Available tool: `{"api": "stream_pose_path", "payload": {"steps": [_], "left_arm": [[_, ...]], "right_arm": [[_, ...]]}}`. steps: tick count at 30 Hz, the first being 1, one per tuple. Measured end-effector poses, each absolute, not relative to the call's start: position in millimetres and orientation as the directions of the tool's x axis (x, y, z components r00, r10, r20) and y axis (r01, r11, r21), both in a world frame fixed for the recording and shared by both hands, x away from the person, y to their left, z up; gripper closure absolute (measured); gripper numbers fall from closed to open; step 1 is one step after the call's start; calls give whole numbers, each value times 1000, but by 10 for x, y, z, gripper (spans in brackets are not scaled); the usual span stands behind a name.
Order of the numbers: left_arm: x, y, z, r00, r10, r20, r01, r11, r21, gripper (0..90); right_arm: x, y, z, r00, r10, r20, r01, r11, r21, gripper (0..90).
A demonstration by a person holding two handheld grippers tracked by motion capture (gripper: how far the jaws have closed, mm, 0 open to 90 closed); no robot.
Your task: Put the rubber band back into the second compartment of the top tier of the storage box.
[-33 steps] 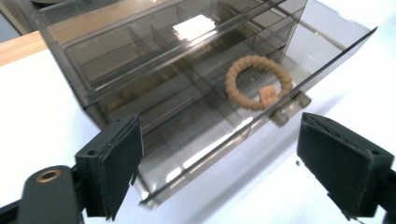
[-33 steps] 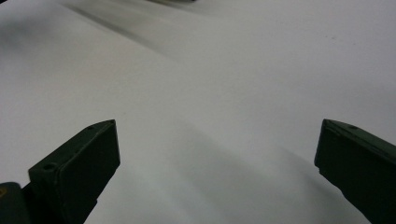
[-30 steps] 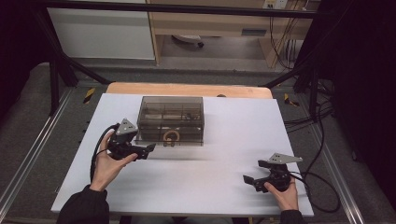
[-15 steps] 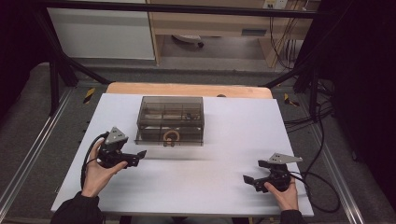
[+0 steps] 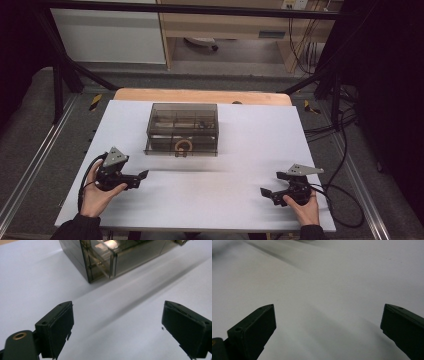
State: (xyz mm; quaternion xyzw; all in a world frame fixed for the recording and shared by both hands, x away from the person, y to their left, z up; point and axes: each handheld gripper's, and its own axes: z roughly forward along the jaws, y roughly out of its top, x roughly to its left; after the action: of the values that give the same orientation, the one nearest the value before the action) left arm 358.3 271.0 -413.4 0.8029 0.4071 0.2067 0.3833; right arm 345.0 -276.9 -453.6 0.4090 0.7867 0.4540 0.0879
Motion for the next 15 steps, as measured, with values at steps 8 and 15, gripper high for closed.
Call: {"api": "stream_pose_path", "payload": {"steps": [8,15], "left_arm": [[3490,2828,-4283,584,812,7,497,-364,788,99],[3463,2870,-4377,584,812,2,498,-360,789,98]], "right_arm": [[3453,-2765,-4543,-650,724,231,566,258,783,7],[3457,-2764,-4545,-653,722,231,565,261,783,7]]}}
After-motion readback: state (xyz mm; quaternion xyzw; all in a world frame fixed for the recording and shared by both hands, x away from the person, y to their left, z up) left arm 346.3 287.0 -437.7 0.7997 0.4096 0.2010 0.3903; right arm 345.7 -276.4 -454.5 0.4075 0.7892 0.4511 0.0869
